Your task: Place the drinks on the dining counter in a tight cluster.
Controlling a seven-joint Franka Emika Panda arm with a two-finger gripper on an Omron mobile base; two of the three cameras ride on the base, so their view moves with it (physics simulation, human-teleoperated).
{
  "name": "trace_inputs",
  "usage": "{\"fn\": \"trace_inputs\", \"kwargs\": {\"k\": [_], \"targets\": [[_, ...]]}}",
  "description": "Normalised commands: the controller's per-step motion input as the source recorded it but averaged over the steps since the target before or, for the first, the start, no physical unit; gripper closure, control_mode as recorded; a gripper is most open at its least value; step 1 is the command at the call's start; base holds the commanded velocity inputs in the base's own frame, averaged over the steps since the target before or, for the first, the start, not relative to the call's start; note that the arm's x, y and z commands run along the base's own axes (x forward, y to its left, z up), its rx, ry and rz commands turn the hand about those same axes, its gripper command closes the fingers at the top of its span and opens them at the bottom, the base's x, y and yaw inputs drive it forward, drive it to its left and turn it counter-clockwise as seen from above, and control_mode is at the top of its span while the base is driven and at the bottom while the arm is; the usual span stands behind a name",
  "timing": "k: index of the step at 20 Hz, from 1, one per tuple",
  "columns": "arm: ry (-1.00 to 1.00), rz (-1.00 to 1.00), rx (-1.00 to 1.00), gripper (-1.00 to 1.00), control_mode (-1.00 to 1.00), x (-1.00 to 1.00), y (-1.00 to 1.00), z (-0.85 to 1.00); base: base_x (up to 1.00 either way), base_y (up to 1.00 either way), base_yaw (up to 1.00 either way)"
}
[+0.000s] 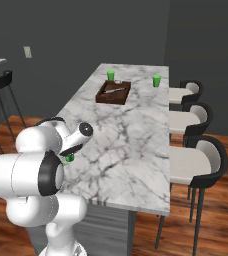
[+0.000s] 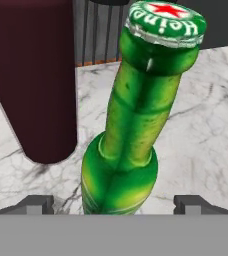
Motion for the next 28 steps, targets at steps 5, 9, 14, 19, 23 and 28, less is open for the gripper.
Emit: {"fn": "trace_inputs", "kwargs": {"k": [5,9,14,19,23,28], "targets": [[0.00,0.00,0.00,-1.00,-1.00,0.00,0.00,0.00,0.00,0.00,0.00],[0.00,0.00,0.00,-1.00,-1.00,0.00,-0.01,0.00,0.00,0.00,0.00],[0.00,-0.06,0.00,-1.00,-1.00,-0.01,-0.34,0.10,0.00,0.00,0.00],[0.01,-0.14,0.00,-1.00,-1.00,-0.09,-0.44,0.51,0.00,0.00,0.00],[0.08,-0.14,0.00,-1.00,-1.00,-0.01,-0.54,0.74,0.00,0.00,0.00],[0.25,-0.08,0.00,-1.00,-1.00,0.00,-0.46,0.84,0.00,0.00,0.00]]}}
